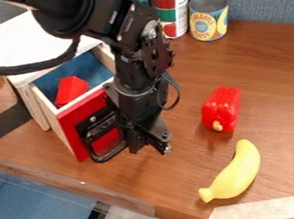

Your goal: Open the drawer

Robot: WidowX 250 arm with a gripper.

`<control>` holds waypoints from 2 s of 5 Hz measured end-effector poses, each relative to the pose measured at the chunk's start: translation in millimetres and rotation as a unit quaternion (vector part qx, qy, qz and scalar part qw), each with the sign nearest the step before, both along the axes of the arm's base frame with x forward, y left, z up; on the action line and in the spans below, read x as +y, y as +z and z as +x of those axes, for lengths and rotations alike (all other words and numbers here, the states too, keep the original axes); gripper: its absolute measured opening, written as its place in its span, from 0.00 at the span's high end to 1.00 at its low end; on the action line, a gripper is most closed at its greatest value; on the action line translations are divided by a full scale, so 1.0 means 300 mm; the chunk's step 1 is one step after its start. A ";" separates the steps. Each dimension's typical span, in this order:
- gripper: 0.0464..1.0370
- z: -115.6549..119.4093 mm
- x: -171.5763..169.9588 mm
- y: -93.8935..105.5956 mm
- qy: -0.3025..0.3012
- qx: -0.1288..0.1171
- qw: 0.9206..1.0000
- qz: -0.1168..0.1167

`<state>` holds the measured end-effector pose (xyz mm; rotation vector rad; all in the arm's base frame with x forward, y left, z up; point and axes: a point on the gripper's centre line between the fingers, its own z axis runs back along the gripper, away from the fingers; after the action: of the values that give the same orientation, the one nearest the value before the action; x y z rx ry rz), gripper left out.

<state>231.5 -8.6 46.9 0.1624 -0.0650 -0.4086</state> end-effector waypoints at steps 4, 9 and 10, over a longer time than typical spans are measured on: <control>0.92 -0.026 -0.087 0.012 -0.003 0.008 1.000 -0.026; 0.03 -0.041 -0.098 0.134 0.024 -0.023 0.999 -0.030; 0.04 -0.052 -0.027 0.236 0.069 -0.050 0.995 -0.041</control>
<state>216.0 -16.6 117.7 0.1052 -0.1687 -0.2589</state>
